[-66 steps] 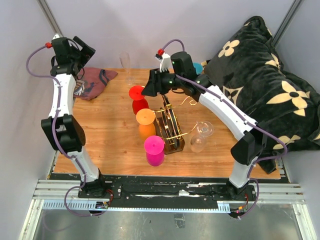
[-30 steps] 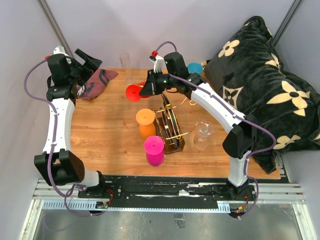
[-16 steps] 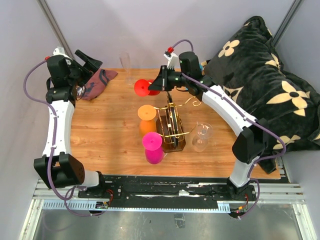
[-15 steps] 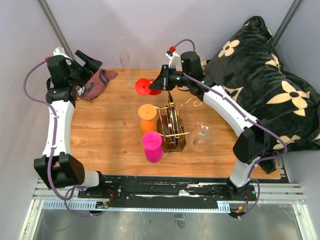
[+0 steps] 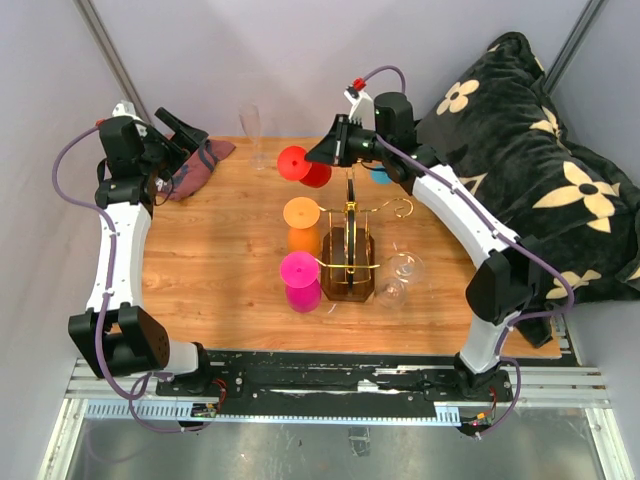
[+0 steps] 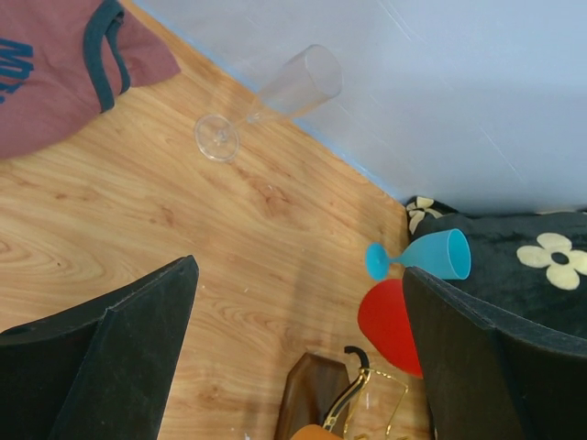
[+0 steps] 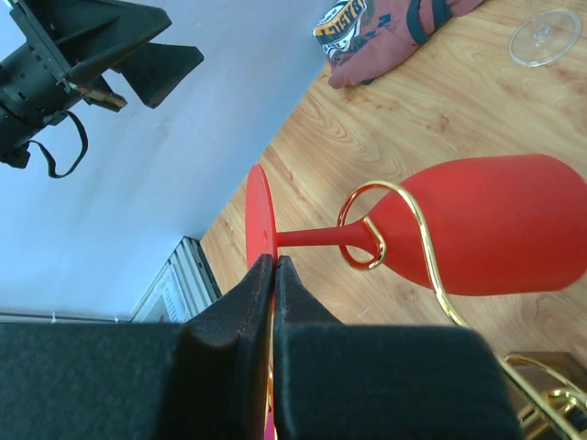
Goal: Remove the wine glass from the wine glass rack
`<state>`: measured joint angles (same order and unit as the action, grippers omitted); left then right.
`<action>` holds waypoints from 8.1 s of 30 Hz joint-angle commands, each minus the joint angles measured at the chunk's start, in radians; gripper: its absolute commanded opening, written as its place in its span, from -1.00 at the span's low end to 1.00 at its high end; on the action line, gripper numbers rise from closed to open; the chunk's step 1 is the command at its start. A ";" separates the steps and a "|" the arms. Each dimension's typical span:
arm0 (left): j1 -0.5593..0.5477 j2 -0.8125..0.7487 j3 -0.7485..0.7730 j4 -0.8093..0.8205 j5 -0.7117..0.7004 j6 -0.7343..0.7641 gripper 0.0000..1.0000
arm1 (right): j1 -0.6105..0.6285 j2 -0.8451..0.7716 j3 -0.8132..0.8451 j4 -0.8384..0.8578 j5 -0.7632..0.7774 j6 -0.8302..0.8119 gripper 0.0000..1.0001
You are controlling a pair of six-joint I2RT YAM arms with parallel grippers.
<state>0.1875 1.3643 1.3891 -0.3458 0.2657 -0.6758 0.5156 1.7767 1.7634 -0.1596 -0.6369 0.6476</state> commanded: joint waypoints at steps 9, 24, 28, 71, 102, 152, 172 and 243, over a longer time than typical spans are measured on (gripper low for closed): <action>-0.001 -0.047 0.000 -0.013 0.013 0.041 0.99 | -0.050 0.093 0.121 0.105 -0.024 0.049 -0.99; -0.003 -0.073 -0.021 -0.035 0.068 0.086 0.98 | -0.091 -0.147 -0.139 0.096 -0.108 0.025 -0.99; -0.003 -0.075 -0.034 -0.043 0.075 0.094 0.99 | -0.068 -0.196 -0.152 0.018 -0.159 -0.010 -0.99; -0.003 -0.084 -0.066 -0.021 0.263 0.065 0.99 | 0.548 0.044 0.173 -0.382 0.247 -1.472 -0.99; -0.061 -0.039 -0.004 -0.268 0.304 0.214 0.99 | 0.573 0.100 0.248 -0.373 0.301 -1.538 -0.99; -0.200 0.210 -0.233 0.682 -0.241 0.553 0.75 | 0.578 -0.245 -0.102 -0.331 0.864 -1.106 0.34; -0.218 0.516 -0.420 1.426 -0.324 0.720 0.86 | 0.164 -0.316 -0.029 -0.493 0.377 -0.088 0.32; -0.230 0.047 -0.593 1.347 -0.399 0.625 0.99 | 0.719 -0.065 0.114 -0.676 1.379 -0.713 -0.37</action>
<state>-0.0360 1.4731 0.8013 1.0439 -0.0994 -0.0715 1.1938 1.6512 1.8729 -0.8543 0.4618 0.1909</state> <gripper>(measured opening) 0.994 0.318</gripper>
